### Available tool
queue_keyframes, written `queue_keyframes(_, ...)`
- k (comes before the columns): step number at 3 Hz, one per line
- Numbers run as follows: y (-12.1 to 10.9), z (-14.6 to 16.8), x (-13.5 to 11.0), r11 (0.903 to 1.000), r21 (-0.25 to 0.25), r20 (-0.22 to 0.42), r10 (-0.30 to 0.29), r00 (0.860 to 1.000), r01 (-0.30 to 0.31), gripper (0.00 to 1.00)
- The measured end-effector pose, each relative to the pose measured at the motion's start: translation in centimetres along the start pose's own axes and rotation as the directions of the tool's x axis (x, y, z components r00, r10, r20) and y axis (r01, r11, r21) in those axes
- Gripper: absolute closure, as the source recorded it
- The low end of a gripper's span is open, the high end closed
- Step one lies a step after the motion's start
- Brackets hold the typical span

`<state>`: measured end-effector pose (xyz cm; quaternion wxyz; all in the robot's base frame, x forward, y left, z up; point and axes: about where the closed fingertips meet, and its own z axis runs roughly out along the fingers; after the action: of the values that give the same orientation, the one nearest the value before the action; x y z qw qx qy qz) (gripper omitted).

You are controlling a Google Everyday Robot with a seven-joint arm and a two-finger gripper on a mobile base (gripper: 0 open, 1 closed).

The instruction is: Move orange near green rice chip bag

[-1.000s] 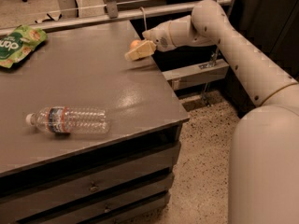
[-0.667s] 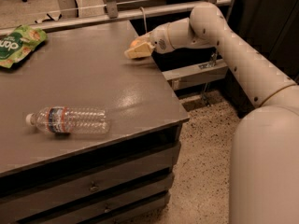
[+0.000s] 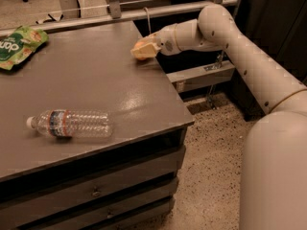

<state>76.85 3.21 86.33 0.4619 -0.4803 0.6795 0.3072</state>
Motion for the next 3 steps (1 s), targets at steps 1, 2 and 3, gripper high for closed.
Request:
queue_keyframes(1,-0.3,-0.9,-1.3,0.9997,0.017,0.031,-0.019,0.999,0.018,1.0)
queue_keyframes(2,-0.7,-2.6,-4.0,0.9976,0.046,0.08,-0.054,0.995,0.051,1.0)
queue_keyframes(3,-0.7,-2.6,-4.0,0.9977,0.046,0.08,-0.054,0.995,0.051,1.0)
